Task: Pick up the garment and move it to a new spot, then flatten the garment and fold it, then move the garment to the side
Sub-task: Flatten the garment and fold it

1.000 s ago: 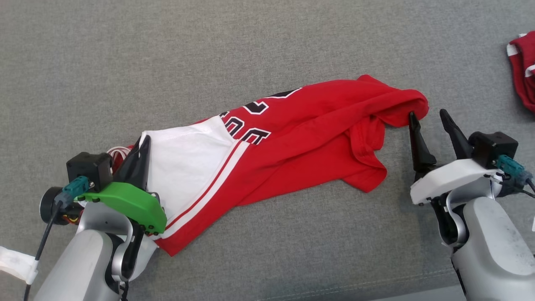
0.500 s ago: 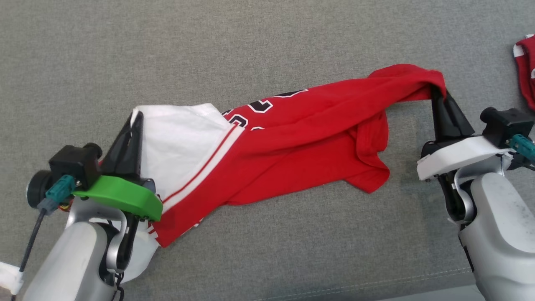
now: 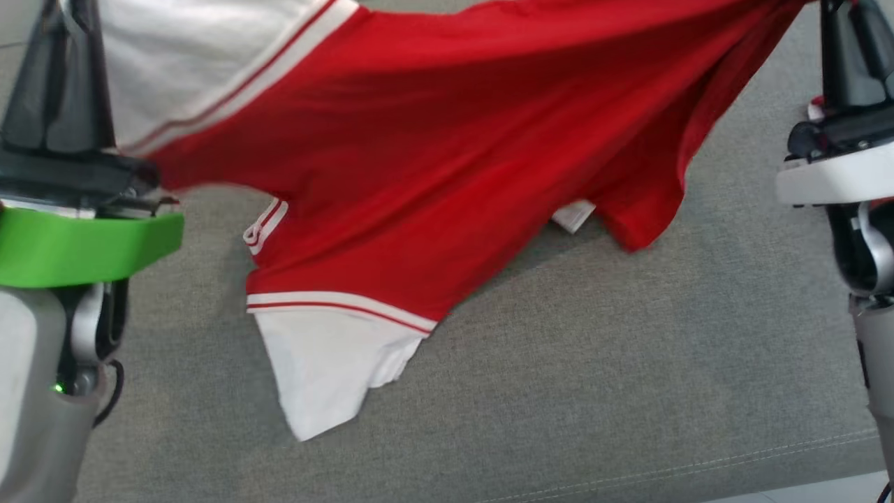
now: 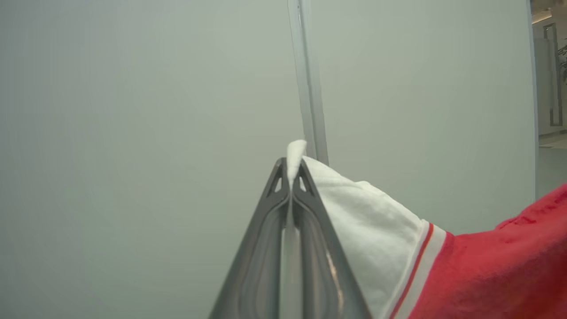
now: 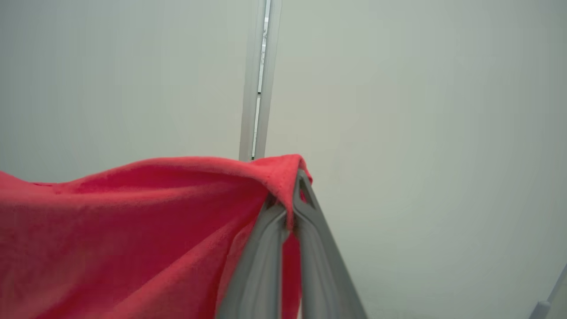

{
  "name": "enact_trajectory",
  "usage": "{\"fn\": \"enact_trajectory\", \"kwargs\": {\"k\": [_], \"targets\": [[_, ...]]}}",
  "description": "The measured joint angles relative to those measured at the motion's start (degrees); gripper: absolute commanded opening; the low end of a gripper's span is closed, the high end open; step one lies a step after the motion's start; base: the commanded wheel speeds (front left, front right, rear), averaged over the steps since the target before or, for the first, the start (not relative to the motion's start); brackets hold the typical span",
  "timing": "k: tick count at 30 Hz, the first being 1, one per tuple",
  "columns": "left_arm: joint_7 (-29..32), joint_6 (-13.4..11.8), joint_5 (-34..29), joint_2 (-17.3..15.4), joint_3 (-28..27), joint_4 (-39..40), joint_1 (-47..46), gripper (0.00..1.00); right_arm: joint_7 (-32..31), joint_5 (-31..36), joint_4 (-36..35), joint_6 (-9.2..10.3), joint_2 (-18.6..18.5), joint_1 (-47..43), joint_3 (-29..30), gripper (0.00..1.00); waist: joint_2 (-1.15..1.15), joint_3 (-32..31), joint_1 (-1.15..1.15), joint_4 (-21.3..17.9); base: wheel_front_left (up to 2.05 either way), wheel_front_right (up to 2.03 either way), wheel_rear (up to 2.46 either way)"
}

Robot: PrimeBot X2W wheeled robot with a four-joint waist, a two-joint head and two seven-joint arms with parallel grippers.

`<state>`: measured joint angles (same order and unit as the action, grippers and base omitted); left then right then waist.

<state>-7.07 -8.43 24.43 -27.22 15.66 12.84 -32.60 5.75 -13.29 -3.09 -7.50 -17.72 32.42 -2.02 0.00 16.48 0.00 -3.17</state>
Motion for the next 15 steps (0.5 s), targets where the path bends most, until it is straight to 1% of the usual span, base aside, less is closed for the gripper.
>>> {"fn": "enact_trajectory", "kwargs": {"k": [4, 7, 11, 15], "targets": [[0.33, -0.41, -1.14, -1.09, -1.34, 3.22, -5.26, 0.00, -3.44, 0.14, -5.43, 0.00, -1.88, 2.42, 1.69, 0.00, 0.00, -1.76, 0.00, -0.19, 0.00, 0.00, 0.00], [0.81, -0.52, -2.14, -1.68, -1.92, 4.67, -8.26, 0.00, -5.65, -0.04, -8.06, 0.00, -2.68, 3.47, 2.77, 0.00, 0.00, -2.99, 0.00, -0.33, 0.00, 0.00, 0.00], [1.83, -0.64, -2.35, -2.11, -2.07, 5.36, -10.65, 0.00, -7.78, -0.78, -9.77, 0.00, -2.85, 3.37, 3.21, 0.00, 0.00, -4.58, 0.00, -0.54, 0.00, 0.00, 0.00], [2.53, -0.68, -2.41, -2.11, -1.59, 5.87, -10.93, 0.00, -8.82, -1.81, -10.27, 0.00, -2.57, 2.29, 3.67, 0.00, 0.00, -5.53, 0.00, -0.83, 0.00, 0.00, 0.00]]}}
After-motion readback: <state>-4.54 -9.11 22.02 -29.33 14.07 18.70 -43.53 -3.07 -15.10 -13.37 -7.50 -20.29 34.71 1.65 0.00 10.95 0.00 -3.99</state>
